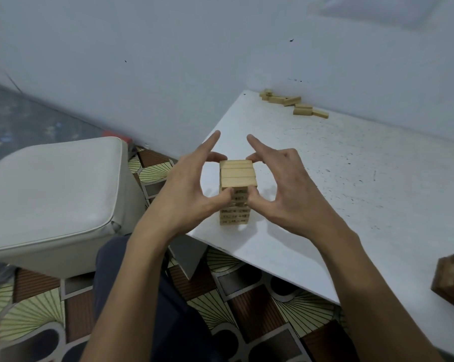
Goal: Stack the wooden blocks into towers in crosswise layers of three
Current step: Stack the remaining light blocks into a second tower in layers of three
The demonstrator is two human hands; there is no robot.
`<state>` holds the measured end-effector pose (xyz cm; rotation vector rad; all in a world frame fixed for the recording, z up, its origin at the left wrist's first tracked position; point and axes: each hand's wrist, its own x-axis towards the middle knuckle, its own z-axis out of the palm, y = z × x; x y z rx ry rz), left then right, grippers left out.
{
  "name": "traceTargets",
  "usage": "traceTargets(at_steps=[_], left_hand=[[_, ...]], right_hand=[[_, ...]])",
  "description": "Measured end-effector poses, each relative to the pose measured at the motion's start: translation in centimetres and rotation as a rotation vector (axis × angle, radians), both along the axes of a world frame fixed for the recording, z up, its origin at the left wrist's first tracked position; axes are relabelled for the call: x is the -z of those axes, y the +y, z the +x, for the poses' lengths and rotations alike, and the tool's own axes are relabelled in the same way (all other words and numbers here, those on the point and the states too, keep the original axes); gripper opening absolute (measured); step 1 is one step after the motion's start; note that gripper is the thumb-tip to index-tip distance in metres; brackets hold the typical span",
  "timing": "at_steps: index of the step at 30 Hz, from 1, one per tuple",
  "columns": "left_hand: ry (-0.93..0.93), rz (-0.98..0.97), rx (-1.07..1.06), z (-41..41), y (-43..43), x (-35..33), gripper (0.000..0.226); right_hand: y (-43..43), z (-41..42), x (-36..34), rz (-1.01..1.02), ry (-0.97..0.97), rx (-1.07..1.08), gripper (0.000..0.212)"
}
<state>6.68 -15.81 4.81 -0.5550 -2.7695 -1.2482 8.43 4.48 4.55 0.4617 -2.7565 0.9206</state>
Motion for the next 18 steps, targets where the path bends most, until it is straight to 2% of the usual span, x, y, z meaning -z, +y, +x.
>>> traceTargets(at_steps=[10,12,16,18], left_hand=[[0.017,0.018,0.023,0.2,-0.5,1.0,0.088],[-0.006,0.113,0.007,0.5,-0.3,1.5,0.083],[-0.055,0.512,-0.136,2.1,1.8,2.6,0.055],[-0.074,0.61,-0.198,3.0,3.4,3.2,0.048]], right_hand=[[0.1,0.6,0.3,-0.012,-0.003,0.012,0.08],[0.0,0.7,0.7,-0.123,-0.019,0.038,0.076],[-1.5,1.1,1.7,-0.55,-0.084,0.095,0.064],[-2.6,1.5,2.0,-0.727,-0.118,0.116,0.059]])
